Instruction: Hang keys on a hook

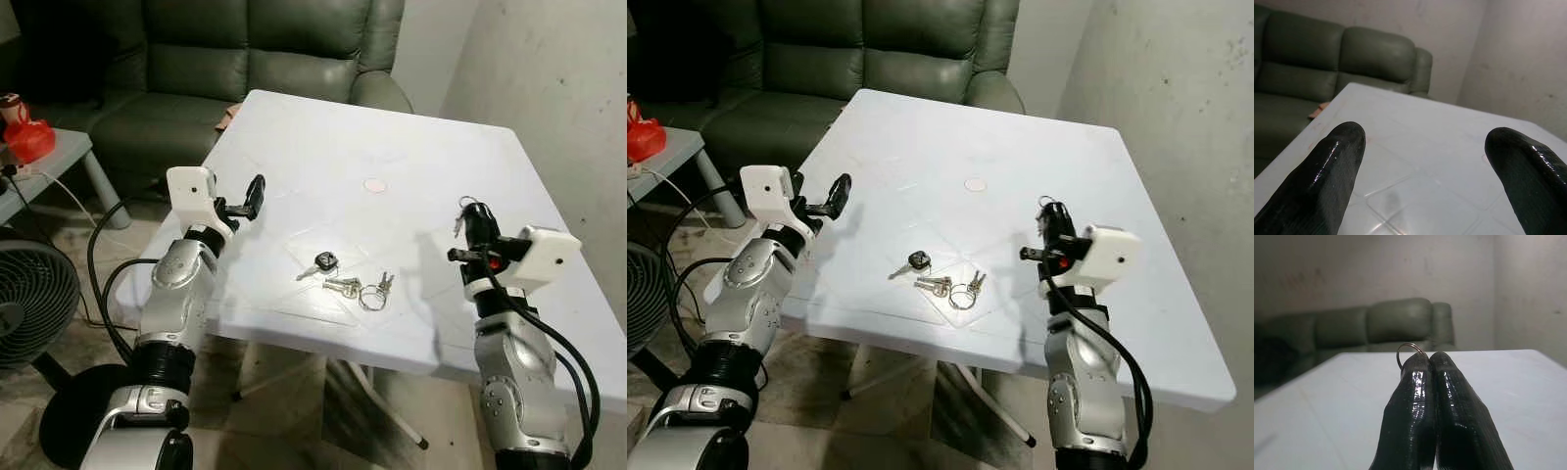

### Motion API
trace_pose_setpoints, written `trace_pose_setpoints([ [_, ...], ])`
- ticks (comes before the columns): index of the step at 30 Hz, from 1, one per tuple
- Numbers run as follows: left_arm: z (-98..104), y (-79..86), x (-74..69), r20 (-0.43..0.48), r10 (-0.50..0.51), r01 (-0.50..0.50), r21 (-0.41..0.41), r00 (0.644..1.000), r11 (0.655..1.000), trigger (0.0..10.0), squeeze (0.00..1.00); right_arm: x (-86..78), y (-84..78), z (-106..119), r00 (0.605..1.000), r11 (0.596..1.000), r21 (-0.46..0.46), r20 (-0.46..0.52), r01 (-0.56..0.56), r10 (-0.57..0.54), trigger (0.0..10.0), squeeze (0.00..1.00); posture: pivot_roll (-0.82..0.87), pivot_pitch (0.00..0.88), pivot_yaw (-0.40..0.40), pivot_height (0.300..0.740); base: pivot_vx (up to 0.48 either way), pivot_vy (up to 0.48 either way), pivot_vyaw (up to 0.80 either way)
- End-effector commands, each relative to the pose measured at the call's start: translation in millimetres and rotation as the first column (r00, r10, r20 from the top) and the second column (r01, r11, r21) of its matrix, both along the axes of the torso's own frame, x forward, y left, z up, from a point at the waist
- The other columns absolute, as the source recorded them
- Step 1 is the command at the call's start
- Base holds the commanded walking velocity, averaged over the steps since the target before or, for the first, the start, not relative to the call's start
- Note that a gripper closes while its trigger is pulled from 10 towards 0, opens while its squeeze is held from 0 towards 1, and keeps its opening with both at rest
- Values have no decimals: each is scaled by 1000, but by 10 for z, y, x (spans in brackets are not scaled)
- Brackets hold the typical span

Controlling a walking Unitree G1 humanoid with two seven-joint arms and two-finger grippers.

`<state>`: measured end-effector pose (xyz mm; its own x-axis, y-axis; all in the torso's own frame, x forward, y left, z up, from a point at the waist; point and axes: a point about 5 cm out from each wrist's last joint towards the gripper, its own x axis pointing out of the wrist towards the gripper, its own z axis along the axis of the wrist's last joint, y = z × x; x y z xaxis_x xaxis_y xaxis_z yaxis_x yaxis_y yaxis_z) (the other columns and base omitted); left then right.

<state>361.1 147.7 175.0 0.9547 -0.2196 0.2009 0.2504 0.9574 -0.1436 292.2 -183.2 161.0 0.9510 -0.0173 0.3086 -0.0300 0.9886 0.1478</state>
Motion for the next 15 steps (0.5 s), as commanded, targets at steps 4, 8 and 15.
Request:
trace_pose_setpoints([
  [4,-43,44,-47,8,21,-21,0,1000,1000,10000,0,-11,-22,-15,999,997,-63,-35,33,-36,10000,0,-31,14,-39,711,0,0,0],
  [8,-85,79,-78,-7,35,-36,-4,999,999,10000,0,-23,5,-34,998,996,-87,-46,31,-35,10000,0,-32,17,-40,711,0,0,0],
  [15,-135,59,-114,-26,5,-4,30,1000,1000,10000,0,-21,6,-72,995,988,-155,-86,26,-40,10000,0,-28,19,-43,711,0,0,0],
])
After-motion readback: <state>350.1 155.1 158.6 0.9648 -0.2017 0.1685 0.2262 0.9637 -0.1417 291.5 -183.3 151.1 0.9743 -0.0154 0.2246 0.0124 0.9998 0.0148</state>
